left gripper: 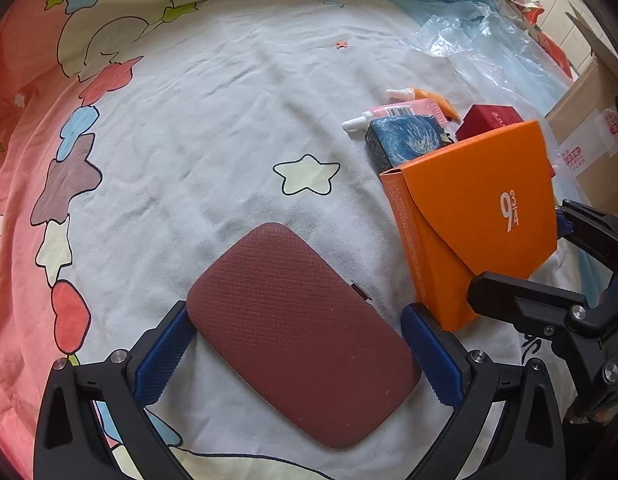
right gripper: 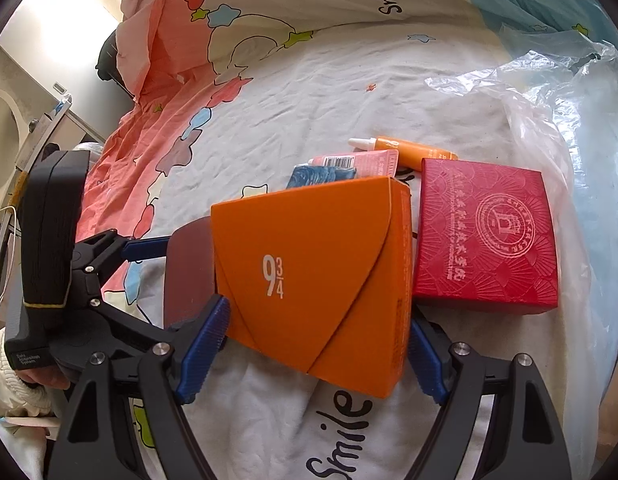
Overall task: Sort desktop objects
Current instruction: 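Grasp the maroon glasses case with the left tool while the right tool grasps the orange box, then lift the glasses case and orange box toward the cardboard box with both tools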
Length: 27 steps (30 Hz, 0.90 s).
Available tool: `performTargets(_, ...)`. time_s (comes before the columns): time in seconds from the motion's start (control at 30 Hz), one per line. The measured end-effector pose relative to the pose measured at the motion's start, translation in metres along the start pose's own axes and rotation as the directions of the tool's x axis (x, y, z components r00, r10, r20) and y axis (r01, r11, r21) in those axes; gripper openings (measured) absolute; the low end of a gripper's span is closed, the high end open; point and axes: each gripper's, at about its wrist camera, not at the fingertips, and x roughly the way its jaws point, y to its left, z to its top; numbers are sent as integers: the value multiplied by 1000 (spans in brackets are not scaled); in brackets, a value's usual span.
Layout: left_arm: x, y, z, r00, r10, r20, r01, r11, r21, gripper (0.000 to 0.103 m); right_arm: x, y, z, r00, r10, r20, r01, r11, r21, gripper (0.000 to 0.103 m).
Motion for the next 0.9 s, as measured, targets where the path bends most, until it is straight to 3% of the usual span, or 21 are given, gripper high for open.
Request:
performTargets(0.13, -1, -3, -3, 1000, 28, 15, -28, 1000, -6, 103, -1, 0, 0, 1000, 1, 11, -1, 1000, -2, 78)
performTargets(0.2, -4, -3, -5, 999, 22, 30, -23, 1000, 6, 98, -3, 0, -2, 1000, 4, 23, -4, 1000, -1, 71)
performTargets(0.3, -9, -3, -8, 999, 7, 38, -8, 999, 40, 83, -8, 1, -4, 999, 30, 33, -30, 1000, 1, 59)
performTargets(0.47, -13, 1, -9, 1000, -21, 24, 19, 997, 72, 82, -25, -2, -4, 991, 97, 88, -100, 994, 30, 36)
performTargets(0.57, -16, 3, -11, 1000, -21, 22, 19, 996, 84, 82, -30, 3, -4, 986, 139, 95, -141, 990, 24, 29)
performTargets(0.7, -16, 4, -12, 1000, -14, 13, 13, 997, 82, 82, -30, 20, -2, 980, 174, 95, -173, 985, -12, 22)
performTargets(0.9, -25, 4, -12, 999, -28, 16, 27, 995, 93, 82, -38, 32, -3, 986, 131, 105, -126, 990, -56, 21)
